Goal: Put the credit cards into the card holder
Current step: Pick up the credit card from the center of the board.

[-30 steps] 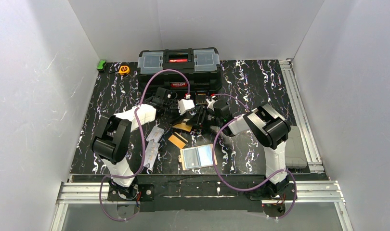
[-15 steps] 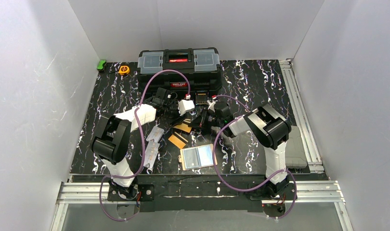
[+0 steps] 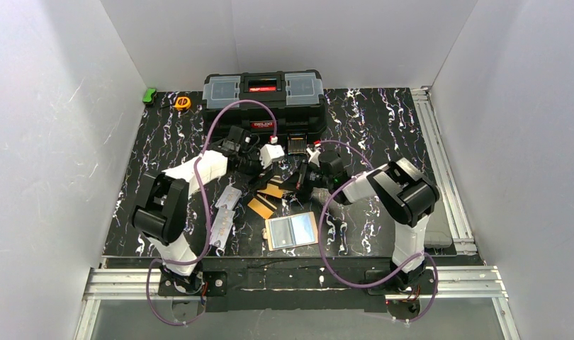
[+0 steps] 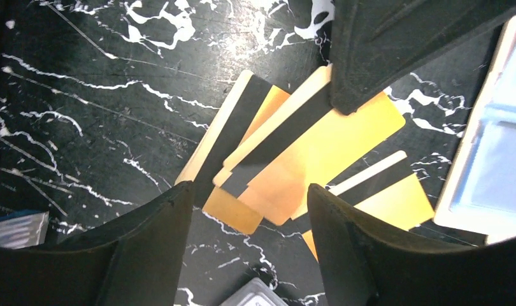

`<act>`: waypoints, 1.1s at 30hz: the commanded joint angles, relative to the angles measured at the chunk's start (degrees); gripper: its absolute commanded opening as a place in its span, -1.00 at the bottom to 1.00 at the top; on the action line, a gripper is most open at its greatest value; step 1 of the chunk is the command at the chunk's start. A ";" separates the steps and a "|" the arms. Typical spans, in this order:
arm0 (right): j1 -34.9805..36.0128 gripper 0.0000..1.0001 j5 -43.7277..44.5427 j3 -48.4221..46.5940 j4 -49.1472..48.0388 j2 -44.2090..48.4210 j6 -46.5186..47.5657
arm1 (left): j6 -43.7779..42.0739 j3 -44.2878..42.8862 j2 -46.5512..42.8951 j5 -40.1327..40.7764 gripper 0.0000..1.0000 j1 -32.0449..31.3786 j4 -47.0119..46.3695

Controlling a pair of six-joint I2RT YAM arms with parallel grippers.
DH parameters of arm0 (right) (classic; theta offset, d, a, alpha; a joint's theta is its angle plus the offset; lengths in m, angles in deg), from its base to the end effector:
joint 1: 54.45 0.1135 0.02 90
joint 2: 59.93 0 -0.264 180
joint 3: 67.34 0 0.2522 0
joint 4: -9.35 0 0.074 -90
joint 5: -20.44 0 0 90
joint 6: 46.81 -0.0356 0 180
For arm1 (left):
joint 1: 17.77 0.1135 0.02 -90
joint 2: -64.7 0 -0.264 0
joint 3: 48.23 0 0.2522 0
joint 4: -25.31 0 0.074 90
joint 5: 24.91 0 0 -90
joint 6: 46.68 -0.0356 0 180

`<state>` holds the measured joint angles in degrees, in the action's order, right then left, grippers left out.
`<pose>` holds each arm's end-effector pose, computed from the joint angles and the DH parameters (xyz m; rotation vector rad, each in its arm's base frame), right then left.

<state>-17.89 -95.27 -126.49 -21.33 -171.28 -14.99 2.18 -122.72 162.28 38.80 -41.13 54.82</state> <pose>0.2875 0.2324 0.1212 0.0773 2.2354 1.4484 0.3161 -0.1537 0.1921 1.4404 1.9275 -0.4280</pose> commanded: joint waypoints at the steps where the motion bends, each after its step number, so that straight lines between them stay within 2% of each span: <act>1: 0.35 -0.97 -0.24 1.46 2.56 4.75 3.19 | 3.90 -4.72 -6.04 -4.19 0.33 2.14 6.67; 11: 0.36 -0.97 -0.71 4.05 9.82 14.79 8.63 | 3.30 -7.83 -12.19 -17.46 0.29 7.29 15.31; 15: 0.36 -0.97 -1.64 4.63 11.05 17.93 10.27 | 3.81 -7.38 -13.89 -22.76 0.29 7.47 17.27; 23: -0.13 -0.97 -3.02 1.67 9.11 16.04 11.32 | 2.44 -4.85 -14.18 -22.92 0.26 7.60 16.98; 27: -0.26 -0.97 -6.66 4.04 5.55 18.31 12.33 | 7.34 -5.94 -11.81 -26.45 0.21 12.06 15.85; 30: -0.34 -0.97 -9.09 6.49 3.32 19.50 14.11 | 7.88 -8.41 -8.09 -30.12 0.28 14.85 18.98; 33: -0.60 -0.97 -12.16 6.46 -0.16 18.20 13.60 | 5.12 -10.67 -3.93 -34.17 0.48 15.09 24.99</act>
<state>-18.09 -101.98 -120.68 -14.05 -153.84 -2.85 8.45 -129.98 154.34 12.57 -26.81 72.33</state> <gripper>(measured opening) 0.029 0.692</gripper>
